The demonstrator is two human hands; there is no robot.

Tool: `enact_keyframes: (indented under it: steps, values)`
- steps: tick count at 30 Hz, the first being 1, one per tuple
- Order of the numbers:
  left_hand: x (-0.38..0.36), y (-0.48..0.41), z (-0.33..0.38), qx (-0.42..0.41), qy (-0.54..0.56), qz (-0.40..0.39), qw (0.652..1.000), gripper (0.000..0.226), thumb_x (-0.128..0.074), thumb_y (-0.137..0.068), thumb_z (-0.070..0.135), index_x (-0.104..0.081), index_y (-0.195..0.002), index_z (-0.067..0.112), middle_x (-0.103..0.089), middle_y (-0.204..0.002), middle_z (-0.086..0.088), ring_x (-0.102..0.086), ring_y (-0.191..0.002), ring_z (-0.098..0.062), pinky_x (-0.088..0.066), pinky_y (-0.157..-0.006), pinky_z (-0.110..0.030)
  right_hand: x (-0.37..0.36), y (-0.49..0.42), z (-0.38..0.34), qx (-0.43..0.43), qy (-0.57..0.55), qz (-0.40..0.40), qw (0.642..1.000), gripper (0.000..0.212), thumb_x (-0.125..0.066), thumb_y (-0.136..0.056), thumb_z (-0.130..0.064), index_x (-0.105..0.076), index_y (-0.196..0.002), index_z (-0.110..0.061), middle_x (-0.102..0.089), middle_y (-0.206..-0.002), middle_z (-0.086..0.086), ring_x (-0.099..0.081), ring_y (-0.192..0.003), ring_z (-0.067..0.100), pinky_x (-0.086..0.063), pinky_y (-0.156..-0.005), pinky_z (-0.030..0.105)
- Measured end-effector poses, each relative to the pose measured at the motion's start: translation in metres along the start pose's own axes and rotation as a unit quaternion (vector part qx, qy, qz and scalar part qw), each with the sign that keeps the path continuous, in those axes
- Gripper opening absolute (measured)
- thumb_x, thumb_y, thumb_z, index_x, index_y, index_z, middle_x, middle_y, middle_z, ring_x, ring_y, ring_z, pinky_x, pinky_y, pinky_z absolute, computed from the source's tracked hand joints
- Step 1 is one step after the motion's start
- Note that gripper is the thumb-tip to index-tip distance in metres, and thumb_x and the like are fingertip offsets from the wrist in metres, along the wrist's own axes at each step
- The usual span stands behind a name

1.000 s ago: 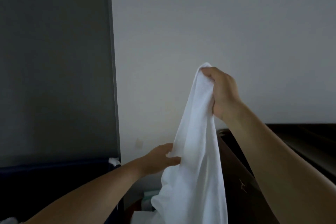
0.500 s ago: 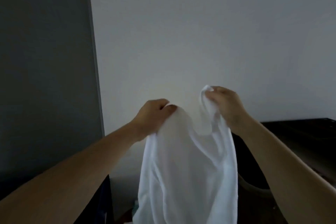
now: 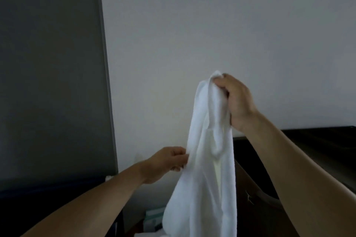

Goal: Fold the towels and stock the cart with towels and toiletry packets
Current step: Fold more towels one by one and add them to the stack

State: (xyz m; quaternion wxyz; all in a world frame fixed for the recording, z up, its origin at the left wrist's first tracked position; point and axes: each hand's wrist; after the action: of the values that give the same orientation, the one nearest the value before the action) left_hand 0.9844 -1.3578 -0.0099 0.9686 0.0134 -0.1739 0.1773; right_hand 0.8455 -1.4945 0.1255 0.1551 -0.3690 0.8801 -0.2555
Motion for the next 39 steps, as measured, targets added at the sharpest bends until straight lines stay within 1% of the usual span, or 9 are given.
enact_keyframes:
  steps: [6,11,15,18,22,26,31,35,39]
  values:
    - [0.012,0.001,-0.027,0.029,-0.031,-0.016,0.999,0.010,-0.057,-0.098,0.013,-0.063,-0.090,0.012,-0.064,-0.092,-0.001,-0.058,-0.090,-0.016,-0.046,-0.088,-0.032,0.025,-0.019,-0.011,-0.008,-0.109,0.067,0.992,0.039,-0.069,-0.062,-0.036,-0.032,-0.056,-0.027,-0.032,-0.058,-0.006,-0.033,-0.056,0.012,-0.031,-0.055,0.027]
    - [0.045,-0.005,0.031,-0.099,0.034,0.233,0.967,0.030,-0.049,-0.101,0.010,-0.049,-0.071,0.017,-0.049,-0.054,0.013,-0.042,-0.056,-0.010,-0.037,-0.048,-0.019,0.058,-0.017,0.022,-0.102,0.022,-0.015,0.994,0.025,-0.069,-0.062,-0.043,-0.055,-0.058,-0.022,-0.050,-0.061,0.000,-0.050,-0.057,0.017,-0.043,-0.059,0.028]
    - [0.069,0.002,0.114,-0.287,-0.075,0.363,0.883,0.024,-0.049,-0.100,0.023,-0.052,-0.077,0.026,-0.054,-0.063,0.027,-0.046,-0.056,0.007,-0.037,-0.053,-0.007,0.072,-0.008,0.054,-0.155,0.080,-0.060,0.983,0.026,-0.072,-0.064,-0.046,-0.062,-0.065,-0.022,-0.059,-0.066,0.005,-0.057,-0.062,0.021,-0.048,-0.058,0.030]
    - [0.056,0.002,0.139,-0.325,-0.192,0.292,0.879,0.016,-0.052,-0.097,0.027,-0.054,-0.081,0.027,-0.057,-0.069,0.019,-0.049,-0.061,0.005,-0.037,-0.056,-0.008,0.066,-0.005,0.052,-0.116,0.087,-0.026,0.989,0.039,-0.070,-0.064,-0.047,-0.062,-0.070,-0.009,-0.052,-0.069,0.004,-0.048,-0.064,0.022,-0.043,-0.061,0.027]
    - [0.025,-0.010,0.109,-0.279,-0.297,0.261,0.875,0.015,-0.055,-0.099,0.023,-0.056,-0.088,0.012,-0.052,-0.069,0.010,-0.046,-0.060,-0.002,-0.034,-0.056,-0.015,0.040,0.014,0.044,-0.109,-0.036,-0.082,0.990,0.056,-0.069,-0.073,-0.030,-0.063,-0.114,0.008,-0.066,-0.095,0.015,-0.060,-0.081,0.023,-0.050,-0.071,0.030]
    - [0.010,-0.013,0.079,-0.225,-0.220,0.252,0.915,0.021,-0.061,-0.096,0.023,-0.058,-0.079,0.012,-0.046,-0.057,0.012,-0.041,-0.049,-0.001,-0.033,-0.050,-0.014,0.013,0.043,0.056,-0.159,0.026,-0.147,0.976,0.018,-0.058,-0.093,-0.019,-0.059,-0.089,-0.001,-0.054,-0.088,0.017,-0.047,-0.085,0.029,-0.038,-0.078,0.042]
    - [0.009,0.008,0.048,-0.087,-0.012,0.120,0.989,0.027,-0.070,-0.084,0.043,-0.064,-0.067,0.023,-0.060,-0.068,0.005,-0.052,-0.064,-0.012,-0.044,-0.057,-0.027,-0.002,0.041,0.054,-0.095,0.111,-0.061,0.987,0.042,-0.057,-0.088,-0.028,-0.042,-0.048,-0.027,-0.038,-0.053,-0.014,-0.035,-0.053,0.006,-0.030,-0.058,0.032]
    - [0.014,0.027,0.014,0.004,0.065,0.009,0.998,0.051,-0.075,-0.083,0.038,-0.068,-0.116,0.000,-0.070,-0.117,-0.017,-0.067,-0.109,-0.033,-0.052,-0.099,-0.046,-0.003,0.017,0.033,-0.011,0.086,0.041,0.995,0.034,-0.053,-0.076,-0.029,-0.044,-0.044,-0.027,-0.031,-0.046,-0.016,-0.026,-0.045,0.001,-0.025,-0.045,0.022]
    - [0.021,0.041,-0.006,0.043,0.051,0.048,0.997,0.059,-0.078,-0.082,0.045,-0.068,-0.112,-0.005,-0.072,-0.113,-0.016,-0.068,-0.105,-0.035,-0.052,-0.099,-0.045,0.018,-0.010,0.017,0.043,0.067,0.140,0.987,0.049,-0.053,-0.085,-0.013,-0.040,-0.041,-0.027,-0.030,-0.042,-0.016,-0.025,-0.042,0.001,-0.022,-0.040,0.018]
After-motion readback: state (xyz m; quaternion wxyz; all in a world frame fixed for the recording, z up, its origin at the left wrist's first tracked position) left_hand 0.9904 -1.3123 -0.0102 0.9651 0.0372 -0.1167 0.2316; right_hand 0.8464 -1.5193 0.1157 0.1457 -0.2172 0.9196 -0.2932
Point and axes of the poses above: each hand's wrist, its own y-axis away from the middle knuckle, its own x-axis out of the back of the hand, z = x × y
